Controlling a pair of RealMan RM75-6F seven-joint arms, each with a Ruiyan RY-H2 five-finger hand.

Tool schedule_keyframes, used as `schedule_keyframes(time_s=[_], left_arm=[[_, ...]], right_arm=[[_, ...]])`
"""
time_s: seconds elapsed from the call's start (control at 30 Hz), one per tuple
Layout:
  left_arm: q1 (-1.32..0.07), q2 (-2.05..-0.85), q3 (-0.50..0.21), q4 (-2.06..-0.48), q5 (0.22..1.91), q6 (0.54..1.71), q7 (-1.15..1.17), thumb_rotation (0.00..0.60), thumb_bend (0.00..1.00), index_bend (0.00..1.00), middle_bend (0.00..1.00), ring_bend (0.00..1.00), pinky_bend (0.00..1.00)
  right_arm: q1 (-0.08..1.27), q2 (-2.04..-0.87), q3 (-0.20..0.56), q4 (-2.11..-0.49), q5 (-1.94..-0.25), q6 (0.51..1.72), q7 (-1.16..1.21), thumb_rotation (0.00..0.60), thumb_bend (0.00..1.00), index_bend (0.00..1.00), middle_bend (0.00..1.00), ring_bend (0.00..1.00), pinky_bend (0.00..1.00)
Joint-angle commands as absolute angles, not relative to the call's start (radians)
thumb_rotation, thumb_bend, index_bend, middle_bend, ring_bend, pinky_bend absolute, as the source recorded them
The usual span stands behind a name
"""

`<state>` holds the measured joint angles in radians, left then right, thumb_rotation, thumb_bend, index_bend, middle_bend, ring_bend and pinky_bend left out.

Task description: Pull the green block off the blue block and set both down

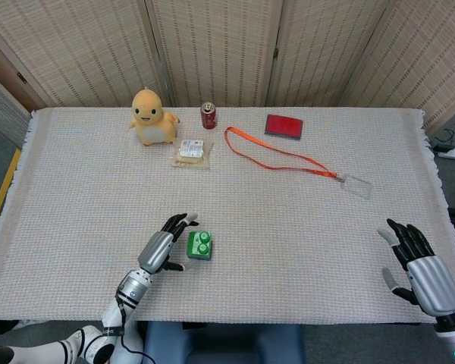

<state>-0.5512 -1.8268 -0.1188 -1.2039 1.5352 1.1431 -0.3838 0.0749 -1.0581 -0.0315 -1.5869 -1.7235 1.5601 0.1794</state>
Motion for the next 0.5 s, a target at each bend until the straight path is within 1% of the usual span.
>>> schedule_keyframes(time_s=[0.03,0.23,0.5], left_arm=[[-0.565,-1.843,-0.12,-1.178,1.521,1.121,-0.413,0.6,0.29,0.07,0.25,0.03,0.0],[-0.58,-1.859,-0.119,-1.145,1.503,1.096,-0.471,0.6,0.3,0.08,0.28,0.03,0.0],[-0.586,-1.875,-0.116,-1.131,1.489,1.09,-0.5,0.6,0.3,0.09,0.29,0.03,0.0]], right_arm=[[0.075,-1.057,-0.031,-1.586,-1.721,1.559,0.182,0.6,0.52,0.0,0.0,0.0,0.0],[0.078,-1.057,-0.031,-1.586,-1.714,1.552,0.187,0.6,0.52,0.0,0.0,0.0,0.0],[0.084,-1.057,-0.029,-1.585,-1.703,1.537,0.186,0.6,0.52,0.0,0.0,0.0,0.0]])
